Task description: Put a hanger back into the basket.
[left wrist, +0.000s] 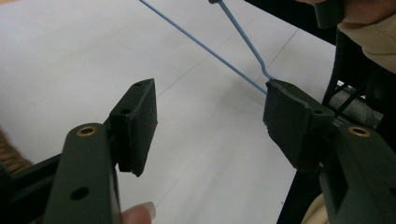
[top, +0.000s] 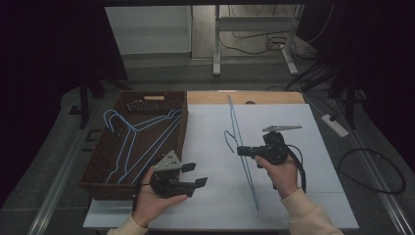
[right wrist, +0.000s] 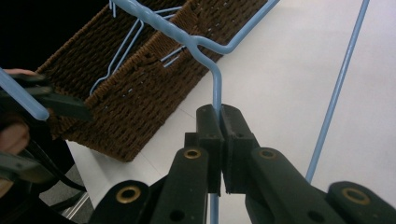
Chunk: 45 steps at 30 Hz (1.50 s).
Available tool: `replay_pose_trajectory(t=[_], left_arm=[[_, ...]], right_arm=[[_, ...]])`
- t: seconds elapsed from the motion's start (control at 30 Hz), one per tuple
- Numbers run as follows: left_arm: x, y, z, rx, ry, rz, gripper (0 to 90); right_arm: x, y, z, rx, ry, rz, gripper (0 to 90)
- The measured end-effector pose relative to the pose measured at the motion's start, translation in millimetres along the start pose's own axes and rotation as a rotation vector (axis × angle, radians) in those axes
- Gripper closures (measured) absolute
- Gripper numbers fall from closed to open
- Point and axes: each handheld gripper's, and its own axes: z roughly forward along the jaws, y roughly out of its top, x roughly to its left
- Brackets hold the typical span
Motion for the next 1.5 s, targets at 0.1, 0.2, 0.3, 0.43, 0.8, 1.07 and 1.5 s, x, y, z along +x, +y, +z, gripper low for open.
replay_pose_trajectory(t=[0.1, 0.2, 0.3, 0.43, 0.8, 1.07, 1.5], left_arm=[[-1.1, 2.5, 9.7, 0.009, -0.003, -0.016, 36.3], [-1.7, 5.4, 16.2, 0.011, -0.01, -0.027, 36.1], [-2.9, 8.9, 22.5, 0.01, -0.016, -0.031, 36.1], [-5.8, 13.3, 34.0, 0.015, -0.028, -0.034, 35.8], [-14.0, 27.0, 69.8, -0.002, -0.069, -0.069, 37.7], [-8.8, 28.2, 83.8, 0.004, -0.114, -0.13, 64.9], [-1.8, 36.2, 69.0, 0.037, -0.114, -0.175, 87.5]], right_arm=[[3.5, 0.6, 1.4, -0.009, 0.006, -0.004, 87.9], [6.7, 1.3, 2.7, -0.014, 0.011, -0.007, 87.9], [10.4, 1.9, 3.9, -0.024, 0.017, -0.011, 87.9], [15.7, 2.4, 5.5, -0.041, 0.022, -0.015, 87.9], [29.1, 0.9, 10.2, -0.11, 0.027, -0.018, 87.9], [33.5, -0.3, 10.3, -0.151, 0.035, -0.01, 87.8], [33.4, -0.8, -0.1, -0.212, 0.059, -0.032, 86.0]])
